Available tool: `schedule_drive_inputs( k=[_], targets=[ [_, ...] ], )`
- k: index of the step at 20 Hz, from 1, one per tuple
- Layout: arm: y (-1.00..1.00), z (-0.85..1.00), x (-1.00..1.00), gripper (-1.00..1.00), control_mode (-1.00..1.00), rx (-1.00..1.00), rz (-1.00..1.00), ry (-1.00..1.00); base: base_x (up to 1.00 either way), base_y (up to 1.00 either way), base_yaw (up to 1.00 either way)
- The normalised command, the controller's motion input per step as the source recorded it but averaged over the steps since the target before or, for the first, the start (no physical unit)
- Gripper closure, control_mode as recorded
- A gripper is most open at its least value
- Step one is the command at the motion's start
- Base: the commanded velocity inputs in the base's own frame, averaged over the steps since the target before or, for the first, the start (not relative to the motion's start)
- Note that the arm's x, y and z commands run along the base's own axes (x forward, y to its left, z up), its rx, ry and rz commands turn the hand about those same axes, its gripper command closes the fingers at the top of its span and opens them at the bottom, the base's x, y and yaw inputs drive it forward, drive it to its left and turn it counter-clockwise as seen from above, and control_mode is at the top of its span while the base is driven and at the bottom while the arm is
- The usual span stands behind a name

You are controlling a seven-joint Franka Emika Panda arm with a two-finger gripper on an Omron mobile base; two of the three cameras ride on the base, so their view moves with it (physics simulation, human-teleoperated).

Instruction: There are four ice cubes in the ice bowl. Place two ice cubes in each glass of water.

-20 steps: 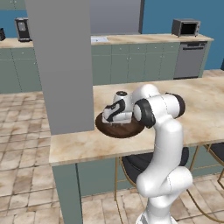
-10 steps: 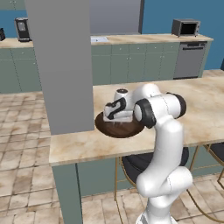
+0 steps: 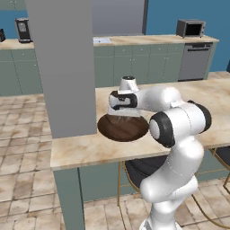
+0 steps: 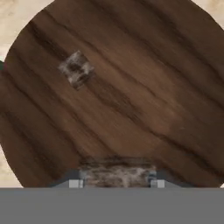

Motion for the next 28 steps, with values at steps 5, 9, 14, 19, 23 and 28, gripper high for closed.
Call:
schedule_drive_inputs(
  k=[5,9,14,19,23,28],
  targets=[
    [-0.02,0.76,-1.0,1.0,-1.0,0.0,-0.02,-0.02,0.0,0.0,0.0],
    [-0.1,0.1,-0.58,1.0,-1.0,0.03,0.0,-0.26,0.0,0.0,0.0],
    [0.0,0.01,-0.1,1.0,-1.0,0.05,0.0,-0.09,0.0,0.0,0.0],
    [0.0,0.0,0.0,1.0,-1.0,0.0,0.0,0.0,0.0,0.0,0.0],
    [-0.05,0.0,-0.23,1.0,-1.0,0.0,0.0,0.0,0.0,0.0,0.0],
    [0.0,0.0,0.0,1.0,1.0,0.0,0.0,0.0,-0.77,-0.36,0.0]
  ],
)
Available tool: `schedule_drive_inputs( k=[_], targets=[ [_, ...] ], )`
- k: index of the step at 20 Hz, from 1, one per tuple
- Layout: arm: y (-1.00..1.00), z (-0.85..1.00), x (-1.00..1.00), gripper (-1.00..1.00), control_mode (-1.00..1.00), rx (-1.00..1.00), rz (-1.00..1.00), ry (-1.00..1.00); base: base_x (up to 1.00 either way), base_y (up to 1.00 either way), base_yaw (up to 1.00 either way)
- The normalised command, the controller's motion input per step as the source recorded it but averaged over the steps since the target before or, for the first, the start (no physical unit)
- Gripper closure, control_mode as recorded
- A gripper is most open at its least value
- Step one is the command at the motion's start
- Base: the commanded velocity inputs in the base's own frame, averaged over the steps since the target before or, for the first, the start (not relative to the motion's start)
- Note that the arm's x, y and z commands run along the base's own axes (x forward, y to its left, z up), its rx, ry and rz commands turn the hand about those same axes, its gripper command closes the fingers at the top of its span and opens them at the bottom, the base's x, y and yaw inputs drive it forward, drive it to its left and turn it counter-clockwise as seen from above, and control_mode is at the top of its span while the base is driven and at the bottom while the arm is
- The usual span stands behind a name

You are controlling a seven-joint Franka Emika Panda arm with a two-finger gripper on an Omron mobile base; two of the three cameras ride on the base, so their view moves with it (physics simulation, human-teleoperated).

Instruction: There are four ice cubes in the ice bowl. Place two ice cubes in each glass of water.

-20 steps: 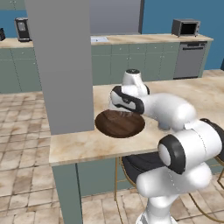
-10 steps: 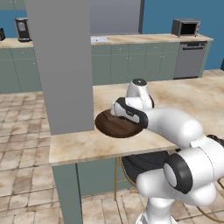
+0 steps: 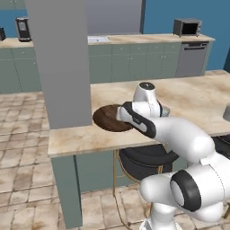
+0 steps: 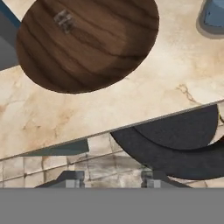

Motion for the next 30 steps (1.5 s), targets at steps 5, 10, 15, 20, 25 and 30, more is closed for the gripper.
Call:
schedule_drive_inputs(
  k=[5,10,15,20,25,30],
  targets=[
    [0.0,0.0,0.0,1.0,1.0,0.0,0.0,0.0,-0.08,-0.5,0.0],
    [0.0,0.0,0.0,1.0,1.0,0.0,0.0,0.0,0.04,-0.63,0.0],
    [0.0,0.0,0.0,1.0,1.0,0.0,0.0,0.0,0.0,-0.65,0.0],
    [0.0,0.0,0.0,1.0,1.0,0.0,0.0,0.0,0.0,-0.55,0.0],
    [0.0,0.0,0.0,1.0,1.0,0.0,0.0,0.0,0.03,-0.48,0.0],
    [0.0,0.0,0.0,1.0,1.0,0.0,0.0,0.0,0.0,-0.49,0.0]
  ],
)
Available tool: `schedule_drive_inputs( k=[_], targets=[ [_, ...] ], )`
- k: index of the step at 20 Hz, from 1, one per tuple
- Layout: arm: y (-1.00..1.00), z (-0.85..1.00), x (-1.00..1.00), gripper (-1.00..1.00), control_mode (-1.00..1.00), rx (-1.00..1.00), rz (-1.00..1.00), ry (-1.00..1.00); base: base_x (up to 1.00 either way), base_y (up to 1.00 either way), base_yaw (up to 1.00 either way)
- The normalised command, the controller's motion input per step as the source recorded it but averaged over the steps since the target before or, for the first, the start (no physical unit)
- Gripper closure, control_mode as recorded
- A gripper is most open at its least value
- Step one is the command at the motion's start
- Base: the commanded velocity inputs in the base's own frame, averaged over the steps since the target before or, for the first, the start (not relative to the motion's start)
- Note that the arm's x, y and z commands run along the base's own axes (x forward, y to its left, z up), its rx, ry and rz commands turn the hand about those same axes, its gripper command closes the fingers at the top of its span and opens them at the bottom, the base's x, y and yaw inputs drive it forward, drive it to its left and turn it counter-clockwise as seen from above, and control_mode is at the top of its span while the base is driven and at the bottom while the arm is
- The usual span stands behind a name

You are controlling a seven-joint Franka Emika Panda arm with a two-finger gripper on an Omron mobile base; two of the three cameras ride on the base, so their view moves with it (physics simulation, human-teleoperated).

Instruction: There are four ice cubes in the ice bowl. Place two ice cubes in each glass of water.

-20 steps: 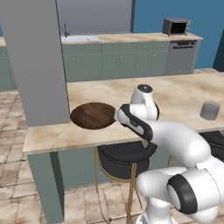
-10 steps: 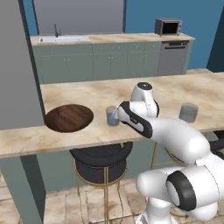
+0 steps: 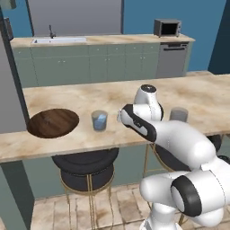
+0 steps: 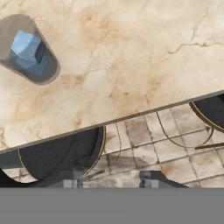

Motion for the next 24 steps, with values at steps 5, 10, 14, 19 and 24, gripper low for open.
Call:
schedule_drive_inputs(
  k=[5,10,14,19,24],
  targets=[
    [0.0,0.0,0.0,1.0,1.0,0.0,0.0,0.0,0.0,-0.4,0.0],
    [0.0,0.0,0.0,1.0,1.0,0.0,0.0,0.0,0.01,-0.31,0.0],
    [0.0,0.0,0.0,1.0,1.0,0.0,0.0,0.0,0.14,-0.26,0.0],
    [0.0,0.0,0.0,1.0,1.0,0.0,0.0,0.0,0.35,-0.19,0.0],
    [0.0,0.0,0.0,1.0,1.0,0.0,0.0,0.0,0.48,-0.12,0.0]
  ],
)
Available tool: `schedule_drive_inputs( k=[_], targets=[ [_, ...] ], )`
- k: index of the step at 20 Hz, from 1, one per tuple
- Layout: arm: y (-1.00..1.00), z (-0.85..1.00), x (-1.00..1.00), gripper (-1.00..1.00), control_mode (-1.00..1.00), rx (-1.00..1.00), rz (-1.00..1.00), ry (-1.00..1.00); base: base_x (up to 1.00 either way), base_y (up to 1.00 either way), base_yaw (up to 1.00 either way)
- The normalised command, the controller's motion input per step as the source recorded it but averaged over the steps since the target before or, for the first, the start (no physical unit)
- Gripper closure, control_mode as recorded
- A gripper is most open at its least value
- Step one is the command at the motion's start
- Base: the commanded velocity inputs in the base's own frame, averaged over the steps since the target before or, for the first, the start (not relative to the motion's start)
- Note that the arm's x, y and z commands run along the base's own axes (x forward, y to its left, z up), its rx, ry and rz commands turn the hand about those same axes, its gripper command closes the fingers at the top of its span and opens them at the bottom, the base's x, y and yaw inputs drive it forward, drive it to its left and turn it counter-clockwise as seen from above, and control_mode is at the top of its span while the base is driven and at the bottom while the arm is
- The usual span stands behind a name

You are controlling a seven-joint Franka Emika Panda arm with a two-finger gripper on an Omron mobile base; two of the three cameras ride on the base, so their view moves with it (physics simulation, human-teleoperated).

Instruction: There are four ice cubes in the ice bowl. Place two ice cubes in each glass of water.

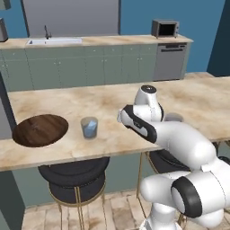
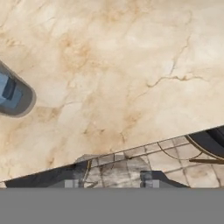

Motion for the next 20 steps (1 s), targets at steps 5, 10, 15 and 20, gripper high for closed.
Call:
schedule_drive_inputs(
  k=[5,10,15,20],
  targets=[
    [0.0,0.0,0.0,1.0,1.0,0.0,0.0,0.0,0.29,-0.27,0.0],
    [0.0,0.0,0.0,1.0,1.0,0.0,0.0,0.0,0.08,-0.46,0.0],
    [0.0,0.0,0.0,1.0,1.0,0.0,0.0,0.0,0.32,-0.29,0.0],
    [0.0,0.0,0.0,1.0,1.0,0.0,0.0,0.0,0.54,0.0,0.0]
  ],
)
